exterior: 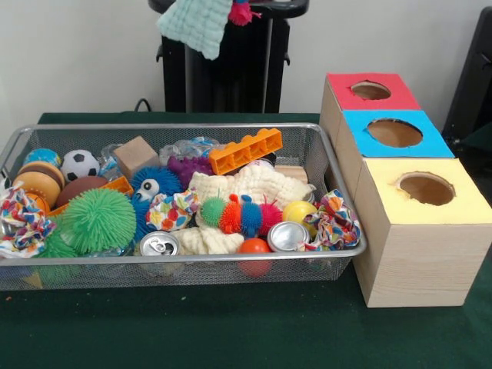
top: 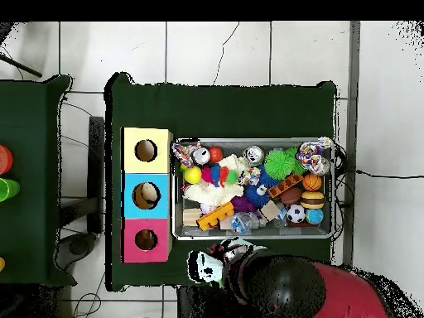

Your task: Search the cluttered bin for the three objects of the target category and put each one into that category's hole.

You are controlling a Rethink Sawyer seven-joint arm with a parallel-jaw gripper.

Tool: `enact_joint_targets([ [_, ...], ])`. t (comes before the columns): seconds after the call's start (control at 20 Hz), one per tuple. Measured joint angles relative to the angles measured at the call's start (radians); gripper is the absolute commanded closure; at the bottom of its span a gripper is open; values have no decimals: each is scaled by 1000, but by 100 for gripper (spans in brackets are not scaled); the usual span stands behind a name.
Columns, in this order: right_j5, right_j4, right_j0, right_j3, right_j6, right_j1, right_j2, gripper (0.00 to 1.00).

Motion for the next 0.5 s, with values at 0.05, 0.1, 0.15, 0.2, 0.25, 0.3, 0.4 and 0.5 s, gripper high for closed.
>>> enact_joint_targets([
  [0.05,0,3,5,13,0,-27,-16,100],
  [0.1,0,4,8,20,0,-43,-25,100],
  [0.15,0,5,11,27,0,-59,-35,100],
  [0.2,0,10,19,47,0,-94,-61,100],
  [0.25,0,12,22,54,0,-106,-71,100],
  [0.3,0,13,26,62,0,-123,-85,100],
  [0.4,1,14,36,76,-1,-153,-111,100],
  [0.5,5,14,52,99,-4,-208,-160,100],
])
